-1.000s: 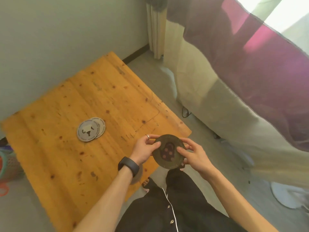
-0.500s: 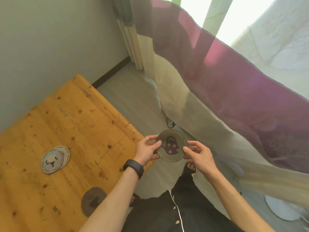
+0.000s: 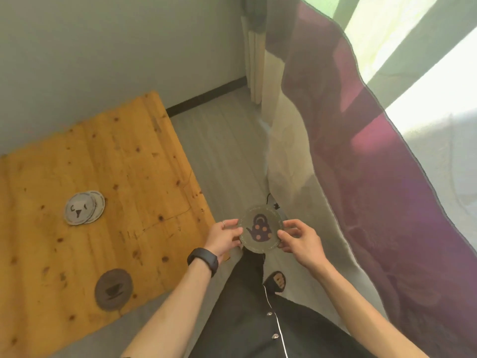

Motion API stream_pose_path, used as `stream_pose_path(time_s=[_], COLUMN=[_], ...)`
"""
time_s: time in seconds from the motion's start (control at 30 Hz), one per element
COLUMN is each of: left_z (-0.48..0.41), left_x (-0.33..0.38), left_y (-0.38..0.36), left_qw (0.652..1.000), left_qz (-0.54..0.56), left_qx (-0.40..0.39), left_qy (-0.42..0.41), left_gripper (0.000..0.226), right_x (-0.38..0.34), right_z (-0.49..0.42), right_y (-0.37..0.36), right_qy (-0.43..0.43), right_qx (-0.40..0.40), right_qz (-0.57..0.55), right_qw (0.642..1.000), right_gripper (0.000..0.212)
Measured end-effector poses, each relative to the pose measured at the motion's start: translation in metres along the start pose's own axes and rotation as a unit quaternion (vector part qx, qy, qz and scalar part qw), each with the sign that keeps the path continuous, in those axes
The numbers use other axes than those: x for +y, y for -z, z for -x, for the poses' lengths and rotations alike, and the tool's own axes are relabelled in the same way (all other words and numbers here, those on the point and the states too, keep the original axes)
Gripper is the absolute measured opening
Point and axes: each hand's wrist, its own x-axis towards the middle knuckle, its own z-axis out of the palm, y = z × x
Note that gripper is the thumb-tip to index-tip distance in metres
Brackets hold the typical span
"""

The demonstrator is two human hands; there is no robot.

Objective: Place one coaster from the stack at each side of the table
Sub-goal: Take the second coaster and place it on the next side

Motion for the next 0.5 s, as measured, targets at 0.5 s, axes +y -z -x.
stream_pose_path(time_s=[0.5], left_z=[-0.088], left_x=[0.088], left_y=[0.057], left_qw=[0.964], left_qz=[0.175], left_qx=[0.194], left_qy=[-0.044], left_gripper=[0.022], right_x=[-0.166], right_z=[-0.175], right_y=[-0.074], right_qy=[0.109], right_qx=[-0.145], right_qz=[0.213], right_qw=[0.960], right_gripper=[0.008])
